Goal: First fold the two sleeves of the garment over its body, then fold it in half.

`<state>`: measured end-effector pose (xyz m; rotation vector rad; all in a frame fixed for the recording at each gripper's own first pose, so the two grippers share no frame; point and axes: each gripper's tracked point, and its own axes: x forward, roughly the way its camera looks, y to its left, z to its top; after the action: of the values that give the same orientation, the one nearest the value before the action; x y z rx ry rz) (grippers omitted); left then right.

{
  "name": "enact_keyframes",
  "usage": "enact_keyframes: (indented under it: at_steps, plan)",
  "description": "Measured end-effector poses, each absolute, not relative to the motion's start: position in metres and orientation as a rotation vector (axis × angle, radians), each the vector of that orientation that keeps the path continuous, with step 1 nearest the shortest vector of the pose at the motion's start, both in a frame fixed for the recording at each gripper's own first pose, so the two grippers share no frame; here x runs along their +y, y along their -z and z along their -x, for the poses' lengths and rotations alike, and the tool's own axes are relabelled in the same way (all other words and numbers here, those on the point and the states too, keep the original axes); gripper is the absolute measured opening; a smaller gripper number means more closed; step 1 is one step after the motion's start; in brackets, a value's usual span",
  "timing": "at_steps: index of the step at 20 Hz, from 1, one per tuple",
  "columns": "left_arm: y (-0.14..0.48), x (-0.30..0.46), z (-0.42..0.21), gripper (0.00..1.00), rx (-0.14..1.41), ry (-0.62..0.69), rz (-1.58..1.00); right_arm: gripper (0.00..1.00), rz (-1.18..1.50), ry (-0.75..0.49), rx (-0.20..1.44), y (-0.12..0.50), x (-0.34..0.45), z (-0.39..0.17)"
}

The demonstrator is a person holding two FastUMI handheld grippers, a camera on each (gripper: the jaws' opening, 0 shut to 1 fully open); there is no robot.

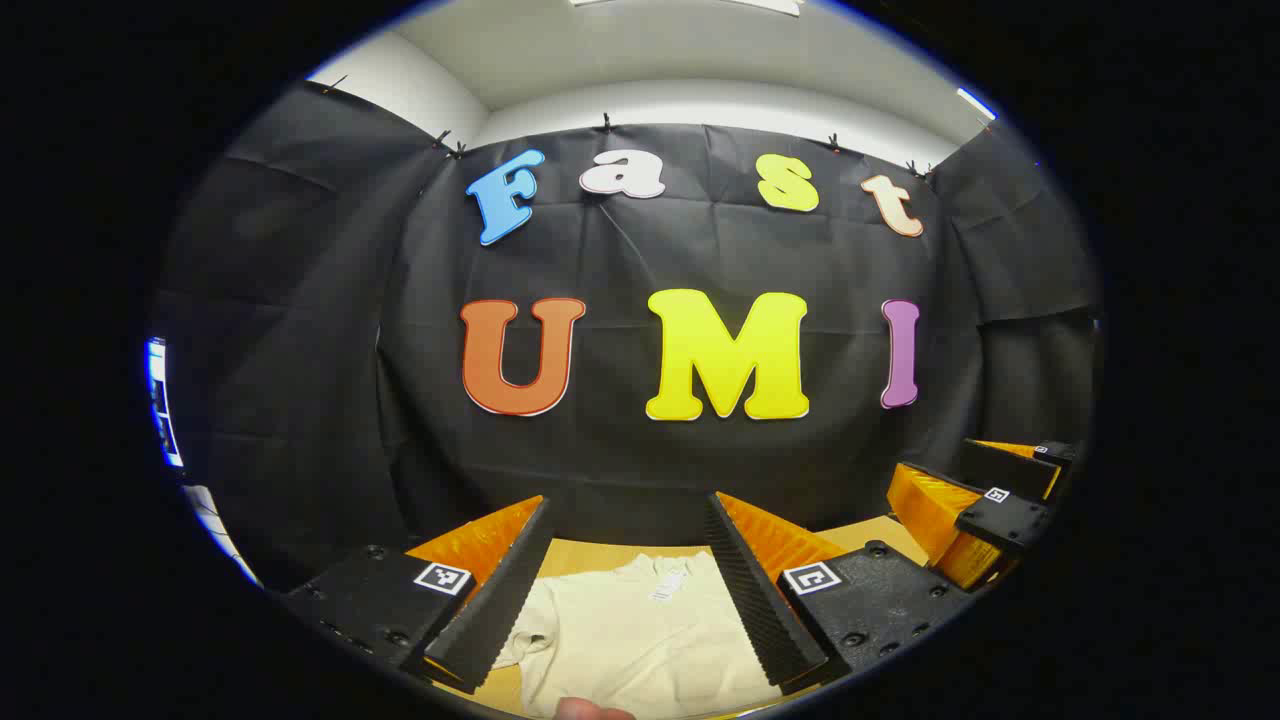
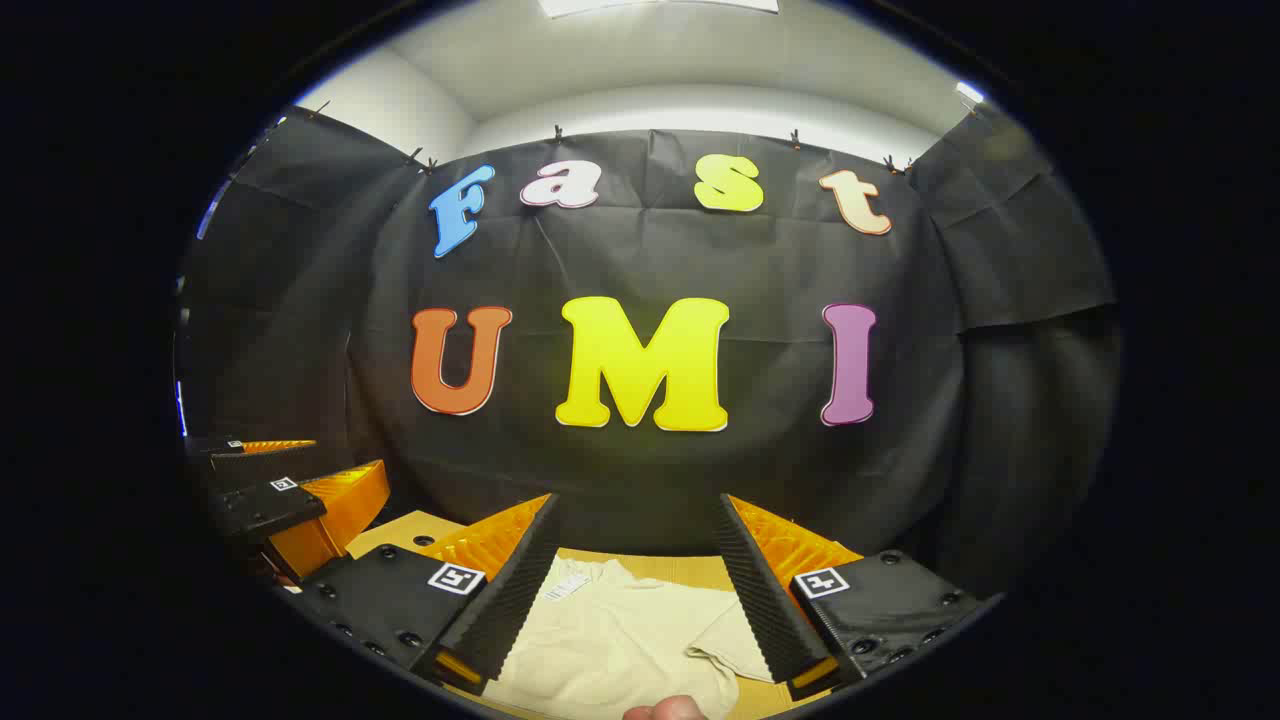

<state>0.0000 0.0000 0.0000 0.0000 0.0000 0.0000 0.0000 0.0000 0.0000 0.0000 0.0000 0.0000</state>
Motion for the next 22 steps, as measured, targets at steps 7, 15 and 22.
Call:
enact_keyframes:
  at_steps: [7,15,22]
  plan:
    - [0.0,-0.004,0.002,0.97,0.001,0.004,-0.005,0.96,-0.008,0.018,0.008,0.0,-0.014,-0.001]
    - [0.0,-0.009,0.002,0.97,0.006,0.014,-0.018,0.96,-0.014,0.04,0.022,0.003,-0.034,0.0]
    - [0.001,-0.008,0.003,0.97,0.016,0.025,-0.042,0.96,-0.016,0.058,0.037,0.008,-0.049,0.0]
